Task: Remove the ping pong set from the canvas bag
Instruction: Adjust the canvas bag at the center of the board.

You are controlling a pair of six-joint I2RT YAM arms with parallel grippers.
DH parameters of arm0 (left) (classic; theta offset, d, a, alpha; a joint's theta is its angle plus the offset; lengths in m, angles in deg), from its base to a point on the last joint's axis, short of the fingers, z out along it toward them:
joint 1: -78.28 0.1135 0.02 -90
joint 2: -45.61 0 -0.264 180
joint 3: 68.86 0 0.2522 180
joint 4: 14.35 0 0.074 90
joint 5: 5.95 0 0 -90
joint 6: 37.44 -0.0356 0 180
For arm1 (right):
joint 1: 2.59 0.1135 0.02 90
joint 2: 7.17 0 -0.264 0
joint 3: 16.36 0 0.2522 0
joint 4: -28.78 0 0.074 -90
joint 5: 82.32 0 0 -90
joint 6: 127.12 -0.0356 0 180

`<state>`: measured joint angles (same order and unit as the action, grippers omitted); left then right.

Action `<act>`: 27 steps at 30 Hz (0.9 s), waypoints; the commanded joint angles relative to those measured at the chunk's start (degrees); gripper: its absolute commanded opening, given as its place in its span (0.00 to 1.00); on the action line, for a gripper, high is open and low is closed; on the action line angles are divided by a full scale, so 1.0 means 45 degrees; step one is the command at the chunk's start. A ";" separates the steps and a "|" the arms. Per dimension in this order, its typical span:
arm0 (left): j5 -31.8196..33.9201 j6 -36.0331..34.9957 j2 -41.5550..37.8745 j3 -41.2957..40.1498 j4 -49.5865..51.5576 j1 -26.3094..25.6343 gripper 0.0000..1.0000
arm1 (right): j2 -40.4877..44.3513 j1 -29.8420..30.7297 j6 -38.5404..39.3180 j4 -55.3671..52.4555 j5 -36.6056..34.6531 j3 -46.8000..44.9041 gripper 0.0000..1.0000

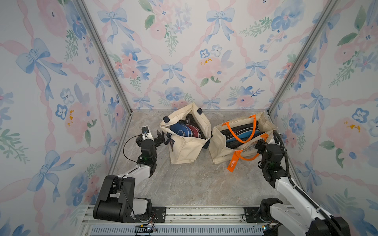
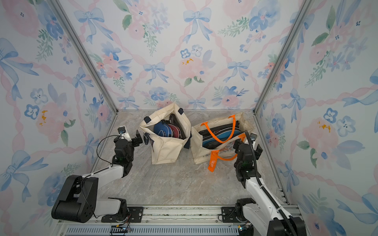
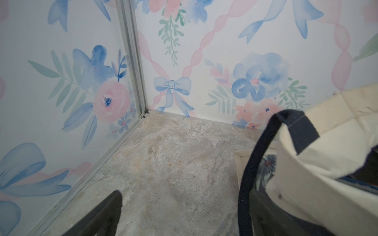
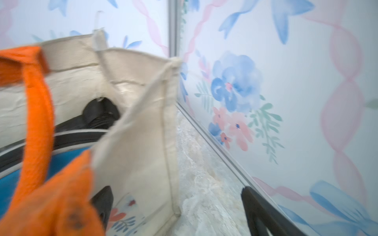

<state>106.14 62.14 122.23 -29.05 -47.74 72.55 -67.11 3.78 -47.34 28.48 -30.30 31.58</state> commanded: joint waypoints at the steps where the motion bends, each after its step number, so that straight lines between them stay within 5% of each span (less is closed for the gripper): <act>1: 0.0070 0.1516 0.0022 0.0685 0.1415 0.0501 0.98 | 0.0893 -0.0271 -0.1946 -0.3407 -0.1321 0.0261 0.97; 12: -0.2091 0.4834 -0.0475 0.2445 0.4052 0.2092 0.98 | 0.4277 0.0895 -0.2784 -0.6366 -0.0423 0.2049 0.97; 17: -0.4021 0.5186 -0.0349 0.4205 0.5028 0.1992 0.98 | 0.3805 0.3536 -0.1762 -0.6909 -0.0470 0.3418 0.97; 27: -0.4908 0.4240 0.0605 0.6859 0.7300 0.0896 0.98 | 0.0940 0.7555 -0.0991 -0.7292 0.0153 0.5527 0.97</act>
<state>86.93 82.82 123.00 0.61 -19.42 77.29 -58.89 35.11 -53.24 -1.75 -31.44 53.22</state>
